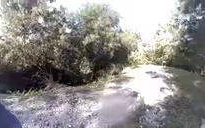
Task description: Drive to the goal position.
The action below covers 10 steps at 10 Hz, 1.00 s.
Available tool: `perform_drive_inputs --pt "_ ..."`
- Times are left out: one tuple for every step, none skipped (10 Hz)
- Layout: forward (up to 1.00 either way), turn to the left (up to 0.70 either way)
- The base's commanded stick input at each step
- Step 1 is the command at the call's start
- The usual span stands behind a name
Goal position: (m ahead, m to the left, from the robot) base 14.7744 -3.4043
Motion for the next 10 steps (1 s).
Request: perform_drive_inputs --pt "0.70 -0.03" --pt "0.70 -0.27" --pt "0.70 -0.27" --pt "0.70 -0.27" --pt "0.70 -0.27" --pt "0.70 -0.27" --pt "0.70 -0.27" --pt "0.69 -0.27" --pt "0.22 -0.39" --pt "0.00 -0.45"
